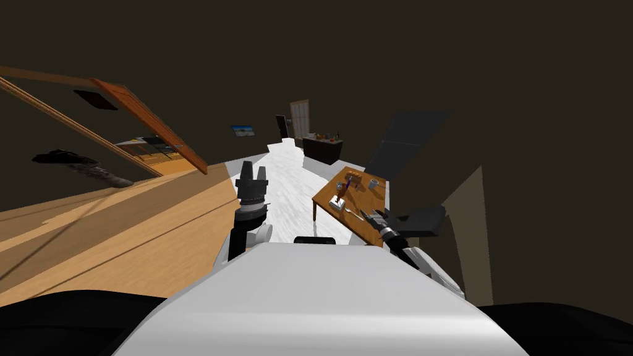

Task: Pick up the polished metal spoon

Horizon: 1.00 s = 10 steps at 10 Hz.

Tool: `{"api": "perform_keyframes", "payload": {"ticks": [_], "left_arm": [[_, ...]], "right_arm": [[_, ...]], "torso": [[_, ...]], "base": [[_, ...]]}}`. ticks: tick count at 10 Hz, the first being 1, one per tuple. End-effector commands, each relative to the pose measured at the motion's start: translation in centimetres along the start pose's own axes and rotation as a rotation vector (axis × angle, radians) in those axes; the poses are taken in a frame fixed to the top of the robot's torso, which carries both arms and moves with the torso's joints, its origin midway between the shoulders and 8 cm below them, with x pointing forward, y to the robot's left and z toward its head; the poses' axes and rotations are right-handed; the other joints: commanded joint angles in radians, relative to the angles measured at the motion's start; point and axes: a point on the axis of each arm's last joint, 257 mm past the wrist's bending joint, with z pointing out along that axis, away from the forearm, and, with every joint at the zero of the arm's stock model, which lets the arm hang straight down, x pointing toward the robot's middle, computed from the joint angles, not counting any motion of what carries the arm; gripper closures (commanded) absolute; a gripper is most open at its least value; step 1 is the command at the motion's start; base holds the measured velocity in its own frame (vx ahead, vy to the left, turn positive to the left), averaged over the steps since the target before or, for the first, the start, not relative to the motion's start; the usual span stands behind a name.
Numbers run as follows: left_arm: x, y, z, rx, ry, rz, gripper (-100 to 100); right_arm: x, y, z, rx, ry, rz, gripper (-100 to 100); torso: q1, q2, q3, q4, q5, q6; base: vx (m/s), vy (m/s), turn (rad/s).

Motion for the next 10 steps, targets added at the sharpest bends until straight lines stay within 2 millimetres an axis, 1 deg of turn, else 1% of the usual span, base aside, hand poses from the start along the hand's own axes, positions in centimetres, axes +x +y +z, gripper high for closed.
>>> {"api": "perform_keyframes", "payload": {"ticks": [1, 2, 3, 4, 5, 6, 7, 8, 9, 10], "left_arm": [[0.0, 0.0, 0.0, 0.0, 0.0, 0.0, 0], [0.0, 0.0, 0.0, 0.0, 0.0, 0.0, 0], [0.0, 0.0, 0.0, 0.0, 0.0, 0.0, 0], [0.0, 0.0, 0.0, 0.0, 0.0, 0.0, 0], [0.0, 0.0, 0.0, 0.0, 0.0, 0.0, 0], [0.0, 0.0, 0.0, 0.0, 0.0, 0.0, 0], [0.0, 0.0, 0.0, 0.0, 0.0, 0.0, 0], [0.0, 0.0, 0.0, 0.0, 0.0, 0.0, 0], [0.0, 0.0, 0.0, 0.0, 0.0, 0.0, 0], [0.0, 0.0, 0.0, 0.0, 0.0, 0.0, 0]], "right_arm": [[2.4, -1.3, -1.0, 0.004, 0.068, -0.056, -100], [3.3, -2.0, -1.3, 0.019, 0.085, -0.051, -100], [5.6, -3.3, -2.4, 0.026, 0.154, -0.096, -100], [6.5, -4.1, -2.8, 0.043, 0.174, -0.091, -100], [8.3, -5.0, -3.9, 0.04, 0.234, -0.138, -100], [9.2, -5.8, -4.4, 0.056, 0.254, -0.133, -100], [9.2, -5.8, -4.4, 0.056, 0.254, -0.133, -100], [11.0, -6.8, -5.8, 0.052, 0.318, -0.177, -100], [11.7, -7.4, -6.3, 0.066, 0.334, -0.173, -100], [13.4, -8.3, -7.7, 0.057, 0.395, -0.216, -100]], "torso": [[0.0, 0.0, 0.0, 0.0, 0.0, 0.0], [0.0, -0.001, 0.0, 0.0, 0.0, -0.001], [-0.001, 0.0, 0.0, 0.0, 0.0, 0.0], [0.0, 0.0, 0.0, 0.0, 0.0, -0.001], [0.0, 0.0, 0.0, 0.0, 0.0, 0.001], [0.001, -0.001, 0.0, 0.0, 0.0, -0.001], [0.0, -0.001, -0.001, 0.0, 0.0, 0.0], [0.0, 0.001, 0.0, 0.0, 0.0, 0.001], [0.0, 0.0, 0.0, 0.0, 0.0, -0.001], [0.0, 0.0, 0.0, 0.0, 0.0, 0.0]], "base": [[0.062, 0.027, 0.282], [0.049, 0.019, 0.166], [0.044, 0.034, 0.327], [0.049, 0.027, 0.114], [0.068, 0.042, 0.251], [0.069, 0.027, 0.126], [0.032, 0.012, -0.025], [0.049, 0.028, 0.264], [0.055, 0.023, 0.178], [0.068, 0.027, 0.231]]}}
